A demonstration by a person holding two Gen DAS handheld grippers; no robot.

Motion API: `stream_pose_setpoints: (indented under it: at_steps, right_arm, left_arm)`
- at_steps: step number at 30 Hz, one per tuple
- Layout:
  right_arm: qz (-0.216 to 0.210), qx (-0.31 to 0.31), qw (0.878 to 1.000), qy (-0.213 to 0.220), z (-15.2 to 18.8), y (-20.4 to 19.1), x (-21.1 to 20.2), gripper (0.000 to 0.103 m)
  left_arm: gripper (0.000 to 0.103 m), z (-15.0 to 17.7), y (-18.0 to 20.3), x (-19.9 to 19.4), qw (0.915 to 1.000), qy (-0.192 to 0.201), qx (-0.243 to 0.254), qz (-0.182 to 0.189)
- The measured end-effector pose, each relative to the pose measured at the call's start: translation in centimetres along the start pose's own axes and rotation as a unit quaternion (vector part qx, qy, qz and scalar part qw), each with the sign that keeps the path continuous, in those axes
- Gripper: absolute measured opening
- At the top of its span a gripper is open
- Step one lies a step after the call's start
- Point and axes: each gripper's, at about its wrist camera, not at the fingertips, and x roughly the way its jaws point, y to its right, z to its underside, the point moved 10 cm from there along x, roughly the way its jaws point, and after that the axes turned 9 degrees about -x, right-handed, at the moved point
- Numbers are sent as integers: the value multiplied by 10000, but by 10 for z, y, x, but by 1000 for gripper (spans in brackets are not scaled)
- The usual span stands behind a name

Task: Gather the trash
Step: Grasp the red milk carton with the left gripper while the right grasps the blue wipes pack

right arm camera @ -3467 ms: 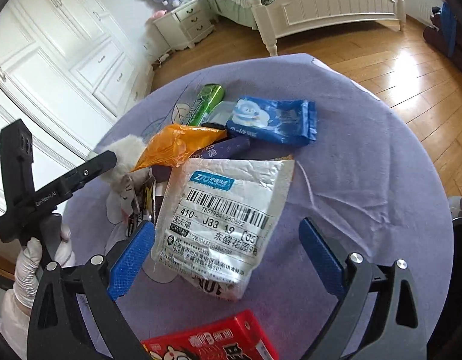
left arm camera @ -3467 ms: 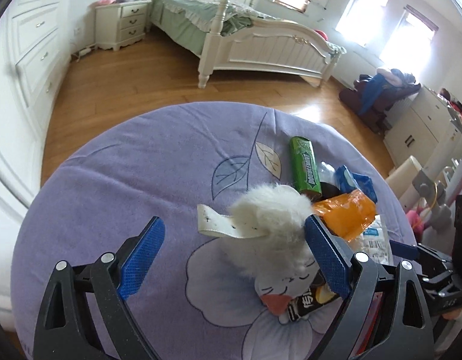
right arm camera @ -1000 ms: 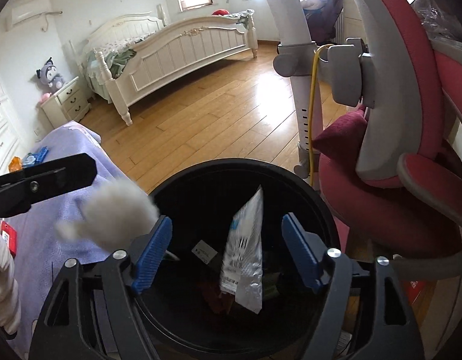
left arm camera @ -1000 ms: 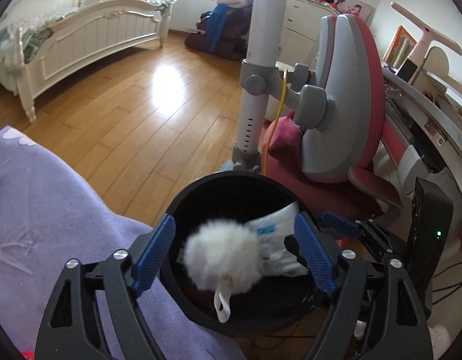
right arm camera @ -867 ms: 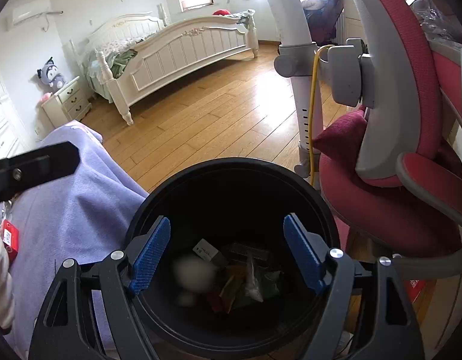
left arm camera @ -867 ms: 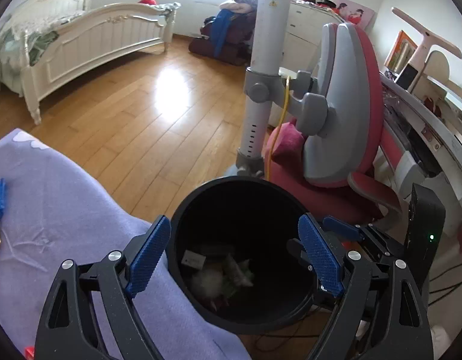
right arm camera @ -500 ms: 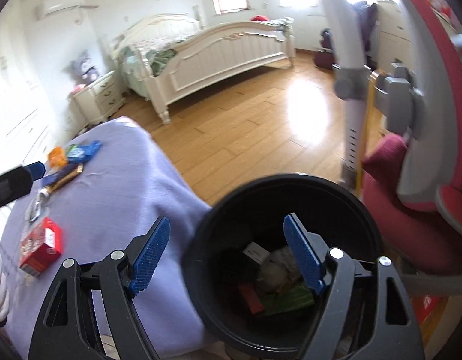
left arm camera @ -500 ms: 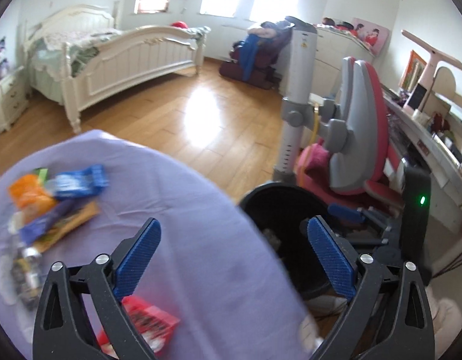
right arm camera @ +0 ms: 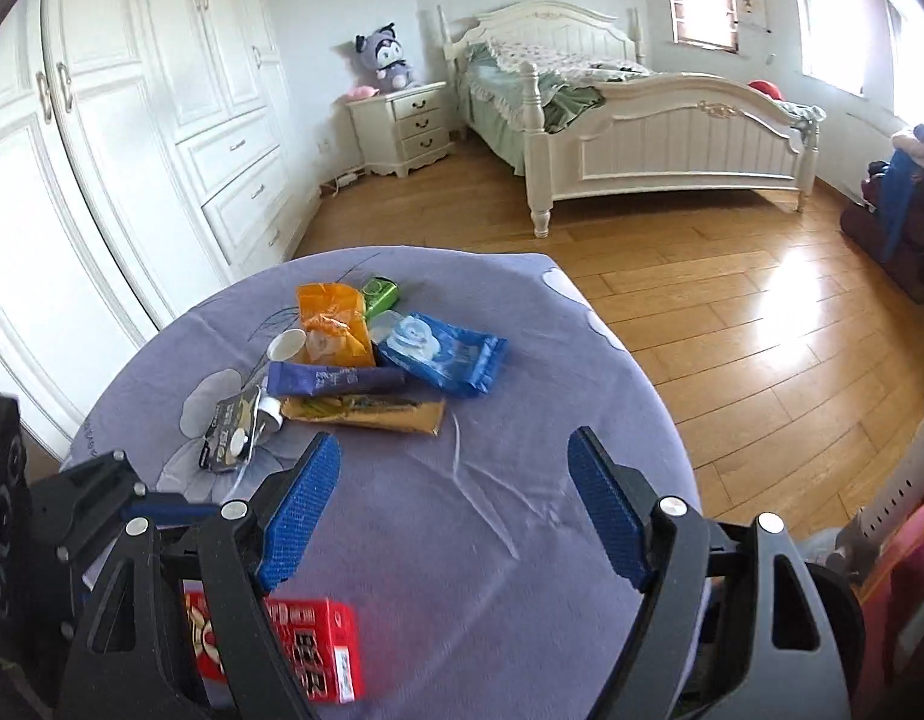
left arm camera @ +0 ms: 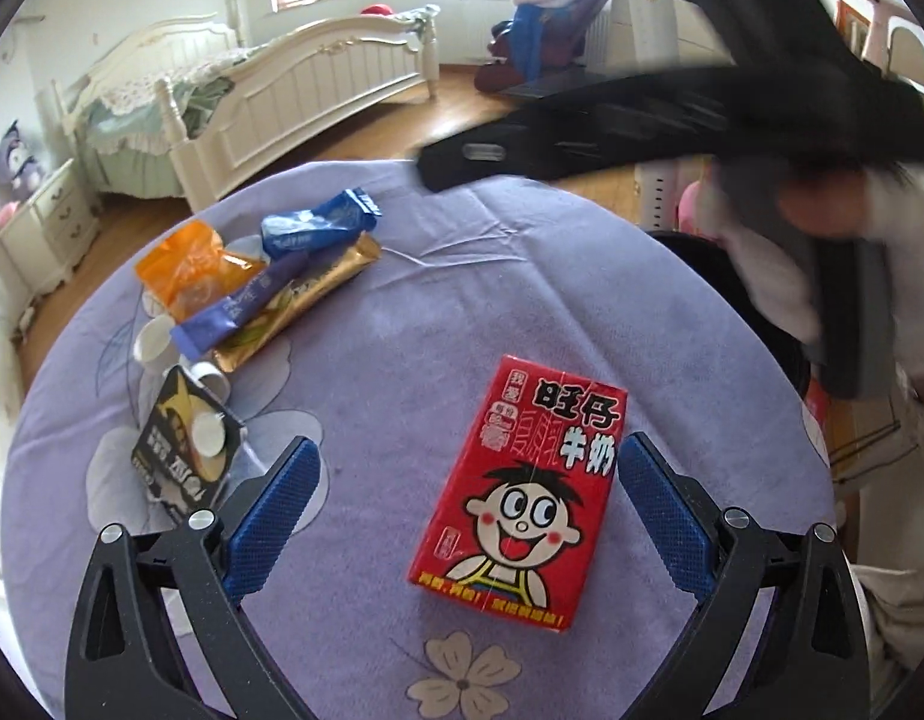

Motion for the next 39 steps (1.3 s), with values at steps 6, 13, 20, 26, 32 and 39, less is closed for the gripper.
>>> stream_pose_setpoints:
  at_steps: [6, 13, 20, 26, 32, 39]
  right_arm:
    - [-119, 247, 9982, -525, -32, -2, 62, 78]
    - [221, 409, 9920, -1178, -32, -1, 112, 79]
    - [672, 125, 9898, -1249, -22, -6, 116, 68]
    - [277, 409, 9961, -728, -22, -8, 75, 25]
    - [177, 278, 9980, -539, -13, -6, 55, 24]
    - [103, 55, 9970, -766, -3, -15, 55, 21]
  left_arm:
    - [52, 1, -6, 19, 9994, -197, -247, 165]
    - [51, 3, -40, 6, 9962, 55, -850, 178]
    - [51, 9, -59, -18, 9937, 223, -1095, 119]
    - [51, 8, -58, -30, 9922, 335, -1195, 139]
    - [51, 9, -52, -36, 9906, 392, -1301, 159]
    - [51, 11, -58, -56, 9891, 461, -1397, 93]
